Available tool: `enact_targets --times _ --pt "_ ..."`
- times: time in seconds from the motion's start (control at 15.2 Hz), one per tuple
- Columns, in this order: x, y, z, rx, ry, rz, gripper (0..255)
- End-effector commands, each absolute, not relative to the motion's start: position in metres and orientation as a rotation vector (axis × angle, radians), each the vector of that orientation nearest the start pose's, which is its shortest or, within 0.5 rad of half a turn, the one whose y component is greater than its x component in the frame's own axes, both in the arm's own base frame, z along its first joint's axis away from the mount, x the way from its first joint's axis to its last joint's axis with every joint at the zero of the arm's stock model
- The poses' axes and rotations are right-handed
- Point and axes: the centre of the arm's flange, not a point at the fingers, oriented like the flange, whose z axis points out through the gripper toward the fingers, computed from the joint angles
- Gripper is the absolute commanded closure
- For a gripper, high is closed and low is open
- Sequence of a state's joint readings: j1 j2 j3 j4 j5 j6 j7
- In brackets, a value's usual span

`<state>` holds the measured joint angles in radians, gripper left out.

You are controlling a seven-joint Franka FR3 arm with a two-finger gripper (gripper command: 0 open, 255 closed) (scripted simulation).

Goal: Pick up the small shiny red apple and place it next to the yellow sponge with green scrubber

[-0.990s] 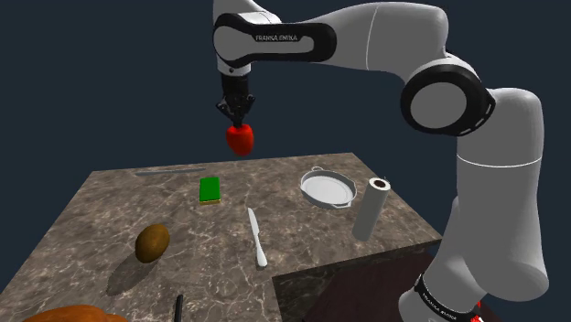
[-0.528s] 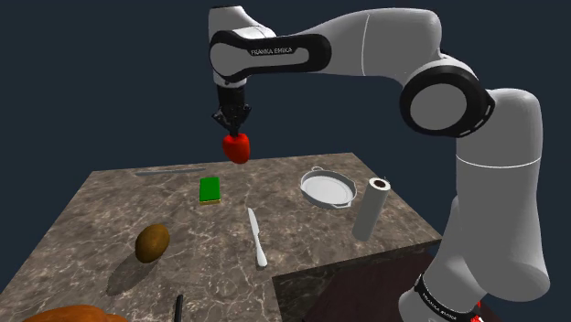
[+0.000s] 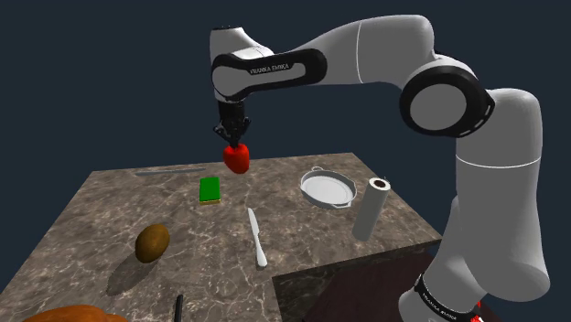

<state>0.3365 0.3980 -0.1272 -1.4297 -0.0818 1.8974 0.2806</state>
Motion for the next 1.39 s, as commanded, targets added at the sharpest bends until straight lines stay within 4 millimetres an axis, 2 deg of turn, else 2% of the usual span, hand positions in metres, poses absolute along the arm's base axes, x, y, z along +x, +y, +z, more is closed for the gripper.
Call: enact_targets --times 0.0,0.99,1.32 --pt "0.669 0.150 0.466 -3.243 0.059 -0.166 255" --pt "0.669 0.150 0.385 -3.243 0.059 -0.166 255" --pt "0.669 0.150 0.385 -3.243 0.059 -0.166 255"
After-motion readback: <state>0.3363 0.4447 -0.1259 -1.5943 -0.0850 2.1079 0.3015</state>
